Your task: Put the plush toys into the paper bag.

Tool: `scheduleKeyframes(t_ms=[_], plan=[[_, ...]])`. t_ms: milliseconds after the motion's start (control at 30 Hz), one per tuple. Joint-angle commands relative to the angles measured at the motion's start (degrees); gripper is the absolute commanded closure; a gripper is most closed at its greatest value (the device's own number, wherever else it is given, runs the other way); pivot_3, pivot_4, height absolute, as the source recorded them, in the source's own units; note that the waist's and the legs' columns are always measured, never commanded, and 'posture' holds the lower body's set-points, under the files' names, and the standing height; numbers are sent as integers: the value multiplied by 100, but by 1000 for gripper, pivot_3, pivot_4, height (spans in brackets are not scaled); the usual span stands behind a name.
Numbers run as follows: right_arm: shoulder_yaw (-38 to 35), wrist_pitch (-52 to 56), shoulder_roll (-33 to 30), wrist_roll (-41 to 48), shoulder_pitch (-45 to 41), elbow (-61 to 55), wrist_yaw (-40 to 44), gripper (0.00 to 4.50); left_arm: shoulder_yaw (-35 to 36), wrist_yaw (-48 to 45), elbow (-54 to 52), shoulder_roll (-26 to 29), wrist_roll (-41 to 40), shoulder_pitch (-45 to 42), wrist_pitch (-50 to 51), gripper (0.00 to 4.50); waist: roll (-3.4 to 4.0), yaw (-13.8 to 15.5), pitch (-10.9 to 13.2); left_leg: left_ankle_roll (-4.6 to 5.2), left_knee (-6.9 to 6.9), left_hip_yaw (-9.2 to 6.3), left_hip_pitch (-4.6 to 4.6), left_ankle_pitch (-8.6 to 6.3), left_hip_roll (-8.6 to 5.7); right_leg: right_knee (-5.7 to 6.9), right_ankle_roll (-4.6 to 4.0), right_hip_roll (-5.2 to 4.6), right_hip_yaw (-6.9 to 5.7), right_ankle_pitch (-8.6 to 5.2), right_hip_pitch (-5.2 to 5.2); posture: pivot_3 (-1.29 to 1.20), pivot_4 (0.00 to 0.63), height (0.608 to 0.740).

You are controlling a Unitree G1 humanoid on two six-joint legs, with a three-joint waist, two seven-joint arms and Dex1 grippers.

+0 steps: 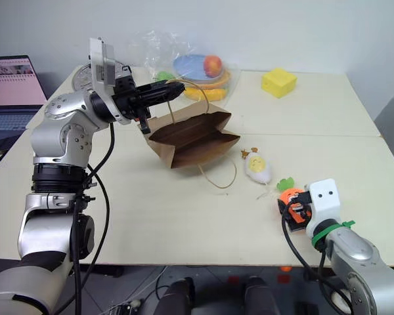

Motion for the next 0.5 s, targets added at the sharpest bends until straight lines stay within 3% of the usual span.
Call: scheduleKeyframes(t_ms=[33, 300, 400, 500], plan=[[-79, -98, -33, -147, 136, -298, -77, 26, 58, -35, -79, 73, -61, -134, -20, 4500, 0, -1, 0, 0, 0, 0, 0, 0, 0, 0, 0, 0, 1, 0, 0, 0, 150, 740], [86, -66, 306, -187, 407, -340, -83, 26, 34, -14, -179, 87, -30, -39, -58, 4500, -1, -4, 0, 0, 2, 1, 0, 0, 0, 0, 0, 0, 1, 0, 1, 0, 150, 740], [38, -184, 313, -227, 444, -273, -2, 609, 34, -7, -191, 80, -36, -24, -64, 4500, -1, -4, -1, 0, 2, 3, 0, 0, 0, -2, 0, -1, 2, 0, 1, 0, 150, 740], [50, -299, 255, -264, 490, -205, 91, 1709, 29, -2, -199, 69, -34, -25, -74, 4500, -1, -5, -1, 0, 3, 2, 1, 0, 0, 0, 0, 0, 2, 0, 1, 0, 150, 740]])
